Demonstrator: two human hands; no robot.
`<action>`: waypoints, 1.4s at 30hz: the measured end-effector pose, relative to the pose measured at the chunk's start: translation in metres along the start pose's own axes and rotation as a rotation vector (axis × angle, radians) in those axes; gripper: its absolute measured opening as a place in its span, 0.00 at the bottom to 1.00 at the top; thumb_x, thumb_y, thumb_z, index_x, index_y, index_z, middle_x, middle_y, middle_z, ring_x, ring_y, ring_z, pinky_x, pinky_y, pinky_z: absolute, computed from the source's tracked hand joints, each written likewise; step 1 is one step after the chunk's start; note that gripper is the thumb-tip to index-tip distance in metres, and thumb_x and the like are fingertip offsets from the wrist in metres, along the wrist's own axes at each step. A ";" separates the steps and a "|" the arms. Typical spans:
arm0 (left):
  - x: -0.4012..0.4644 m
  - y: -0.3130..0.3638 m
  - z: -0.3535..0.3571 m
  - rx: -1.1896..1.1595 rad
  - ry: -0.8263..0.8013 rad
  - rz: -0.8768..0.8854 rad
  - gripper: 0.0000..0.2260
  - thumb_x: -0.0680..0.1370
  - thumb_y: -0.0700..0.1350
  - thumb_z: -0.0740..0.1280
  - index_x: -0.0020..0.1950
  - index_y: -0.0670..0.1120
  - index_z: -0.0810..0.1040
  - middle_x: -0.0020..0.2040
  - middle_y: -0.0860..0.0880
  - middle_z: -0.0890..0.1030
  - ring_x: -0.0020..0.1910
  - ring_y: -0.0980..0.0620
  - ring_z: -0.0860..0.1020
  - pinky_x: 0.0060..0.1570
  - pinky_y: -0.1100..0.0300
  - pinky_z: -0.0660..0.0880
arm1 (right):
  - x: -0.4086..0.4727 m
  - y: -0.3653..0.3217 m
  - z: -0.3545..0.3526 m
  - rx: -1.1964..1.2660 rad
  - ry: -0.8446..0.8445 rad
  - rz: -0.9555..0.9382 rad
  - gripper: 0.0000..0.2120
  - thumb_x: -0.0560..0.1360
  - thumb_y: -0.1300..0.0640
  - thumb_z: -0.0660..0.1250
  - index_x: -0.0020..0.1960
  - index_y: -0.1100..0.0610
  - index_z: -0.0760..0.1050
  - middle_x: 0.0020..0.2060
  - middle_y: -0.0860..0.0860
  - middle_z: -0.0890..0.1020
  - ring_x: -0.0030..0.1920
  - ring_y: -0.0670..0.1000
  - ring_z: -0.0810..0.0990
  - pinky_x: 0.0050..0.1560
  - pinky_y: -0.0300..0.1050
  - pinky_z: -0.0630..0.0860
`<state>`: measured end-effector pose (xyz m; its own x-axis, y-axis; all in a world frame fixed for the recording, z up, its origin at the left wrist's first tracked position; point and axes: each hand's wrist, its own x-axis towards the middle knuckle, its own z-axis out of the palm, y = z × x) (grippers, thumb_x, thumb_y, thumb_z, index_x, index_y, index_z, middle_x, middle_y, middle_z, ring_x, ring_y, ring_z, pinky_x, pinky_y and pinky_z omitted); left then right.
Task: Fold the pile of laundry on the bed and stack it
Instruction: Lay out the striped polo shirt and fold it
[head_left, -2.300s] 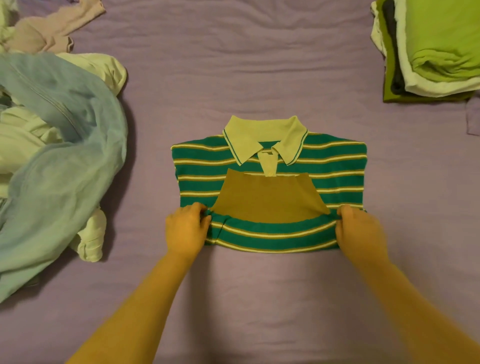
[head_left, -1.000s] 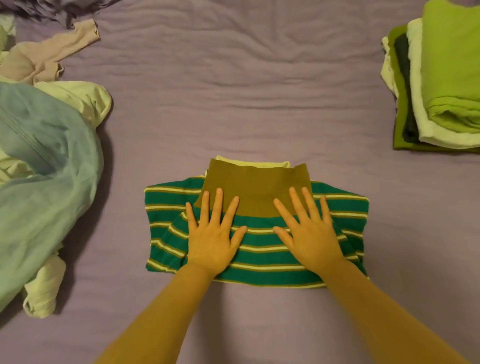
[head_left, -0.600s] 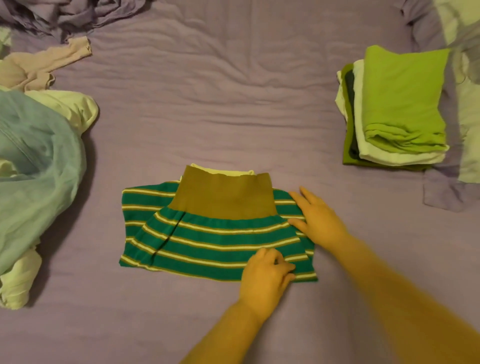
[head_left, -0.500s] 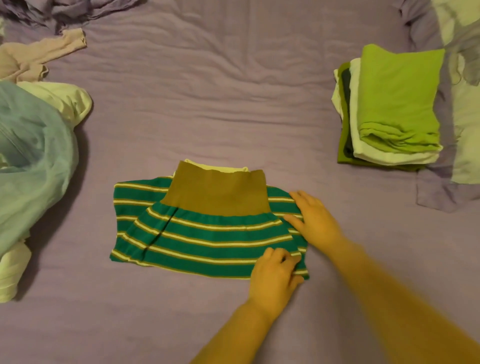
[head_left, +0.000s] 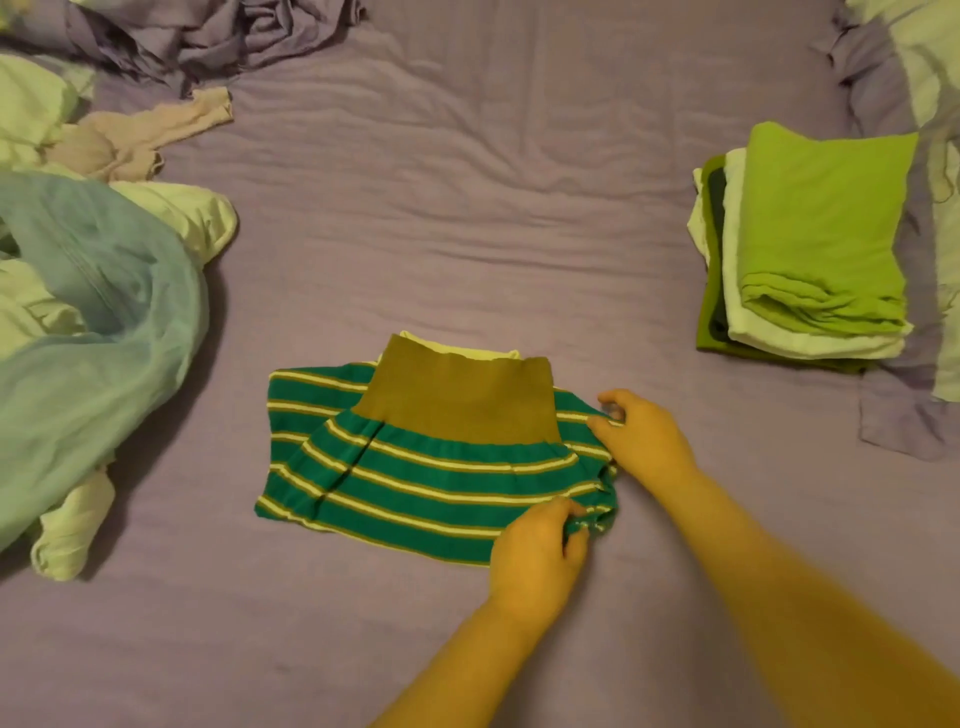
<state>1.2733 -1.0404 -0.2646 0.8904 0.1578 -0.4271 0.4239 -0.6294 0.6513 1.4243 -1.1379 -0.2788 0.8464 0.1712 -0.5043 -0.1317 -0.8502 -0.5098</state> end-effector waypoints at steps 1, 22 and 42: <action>-0.001 -0.007 -0.010 -0.069 -0.013 -0.043 0.12 0.77 0.44 0.65 0.60 0.48 0.77 0.51 0.50 0.81 0.46 0.52 0.78 0.44 0.60 0.71 | 0.000 -0.008 0.000 0.050 -0.017 0.028 0.19 0.75 0.55 0.67 0.66 0.57 0.73 0.59 0.57 0.79 0.59 0.57 0.77 0.58 0.49 0.73; -0.004 -0.228 -0.228 -0.756 0.010 -0.560 0.19 0.74 0.29 0.60 0.63 0.39 0.75 0.49 0.46 0.80 0.44 0.51 0.78 0.43 0.60 0.78 | -0.010 -0.259 0.174 0.429 -0.271 -0.019 0.20 0.79 0.59 0.61 0.70 0.55 0.68 0.64 0.53 0.75 0.59 0.52 0.76 0.63 0.47 0.72; 0.037 -0.215 -0.216 -0.185 0.254 -0.484 0.13 0.79 0.56 0.61 0.46 0.46 0.69 0.41 0.48 0.77 0.40 0.50 0.74 0.37 0.56 0.69 | -0.068 -0.173 0.178 -0.513 -0.006 -0.091 0.23 0.82 0.47 0.50 0.77 0.46 0.54 0.78 0.52 0.47 0.77 0.56 0.44 0.75 0.50 0.50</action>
<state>1.2507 -0.7350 -0.2848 0.5897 0.5872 -0.5545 0.7948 -0.3002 0.5274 1.2975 -0.9137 -0.2802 0.8397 0.2573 -0.4782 0.2132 -0.9661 -0.1454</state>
